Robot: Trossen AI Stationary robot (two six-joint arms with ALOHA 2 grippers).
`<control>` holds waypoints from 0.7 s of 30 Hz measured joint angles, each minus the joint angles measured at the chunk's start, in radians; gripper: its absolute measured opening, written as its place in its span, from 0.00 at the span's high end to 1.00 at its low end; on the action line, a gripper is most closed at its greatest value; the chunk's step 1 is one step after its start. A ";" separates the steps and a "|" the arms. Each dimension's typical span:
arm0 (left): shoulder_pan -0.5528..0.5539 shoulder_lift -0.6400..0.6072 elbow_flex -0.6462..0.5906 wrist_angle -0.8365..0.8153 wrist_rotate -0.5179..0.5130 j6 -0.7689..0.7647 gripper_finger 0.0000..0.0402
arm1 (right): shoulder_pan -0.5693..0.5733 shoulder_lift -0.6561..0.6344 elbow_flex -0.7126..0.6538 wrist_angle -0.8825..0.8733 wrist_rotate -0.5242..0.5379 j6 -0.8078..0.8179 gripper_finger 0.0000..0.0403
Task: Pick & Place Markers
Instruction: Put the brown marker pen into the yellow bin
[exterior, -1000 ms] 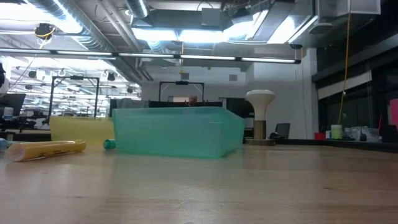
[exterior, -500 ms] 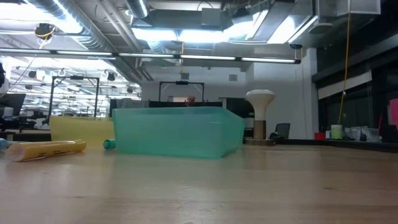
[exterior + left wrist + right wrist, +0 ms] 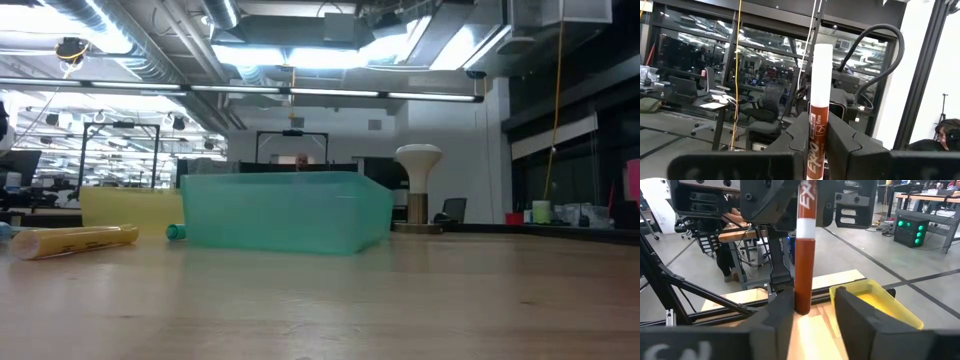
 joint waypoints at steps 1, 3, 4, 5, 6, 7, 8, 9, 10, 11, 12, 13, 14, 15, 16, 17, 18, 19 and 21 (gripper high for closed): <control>0.000 0.000 0.000 -0.002 0.000 0.000 0.92 | 0.000 0.000 0.000 0.000 0.000 0.000 0.63; 0.000 0.000 0.000 -0.013 -0.006 0.000 0.92 | 0.000 -0.006 0.000 -0.004 0.000 0.000 0.57; 0.000 0.000 0.000 -0.023 -0.014 0.000 0.92 | 0.000 -0.010 0.000 -0.004 0.000 -0.001 0.54; 0.000 0.000 0.000 -0.035 -0.021 0.000 0.92 | 0.000 -0.018 0.000 -0.010 0.000 -0.005 0.52; 0.000 0.000 0.000 -0.046 -0.025 0.000 0.92 | 0.000 -0.027 0.000 -0.016 0.000 -0.014 0.49; 0.000 0.000 0.000 -0.055 -0.031 0.000 0.92 | 0.000 -0.034 0.000 -0.019 0.000 -0.028 0.47; 0.000 0.000 0.000 -0.062 -0.037 0.000 0.92 | 0.000 -0.045 0.000 -0.027 -0.001 -0.035 0.45; 0.000 0.000 0.000 -0.075 -0.046 0.000 0.92 | 0.000 -0.056 0.000 -0.041 -0.001 -0.041 0.43; 0.000 0.000 0.000 -0.089 -0.055 0.000 0.92 | 0.000 -0.068 0.000 -0.050 -0.001 -0.046 0.42; 0.001 0.000 0.000 -0.105 -0.068 0.001 0.92 | 0.000 -0.080 0.000 -0.054 -0.001 -0.048 0.41; 0.004 0.000 0.000 -0.121 -0.080 0.001 0.92 | 0.000 -0.095 0.000 -0.058 -0.001 -0.049 0.40; 0.009 0.000 0.000 -0.135 -0.091 0.001 0.92 | 0.000 -0.111 0.000 -0.064 -0.001 -0.049 0.40; 0.018 0.000 0.000 -0.151 -0.098 0.001 0.92 | 0.000 -0.126 0.000 -0.065 -0.001 -0.049 0.40; 0.027 0.000 0.000 -0.169 -0.105 -0.001 0.92 | 0.000 -0.142 0.000 -0.069 -0.002 -0.045 0.39; 0.039 0.000 0.000 -0.190 -0.112 -0.011 0.92 | 0.000 -0.156 0.000 -0.079 -0.002 -0.036 0.39; 0.053 0.000 0.000 -0.213 -0.119 -0.025 0.92 | 0.000 -0.170 0.000 -0.086 -0.002 -0.023 0.39; 0.066 0.000 0.000 -0.236 -0.121 -0.036 0.92 | 0.000 -0.182 0.000 -0.096 -0.003 -0.015 0.39; 0.080 0.000 0.000 -0.260 -0.123 -0.045 0.92 | 0.000 -0.193 0.000 -0.109 -0.003 -0.008 0.39; 0.110 0.000 0.000 -0.311 -0.126 -0.052 0.92 | 0.000 -0.212 0.000 -0.125 -0.004 0.001 0.39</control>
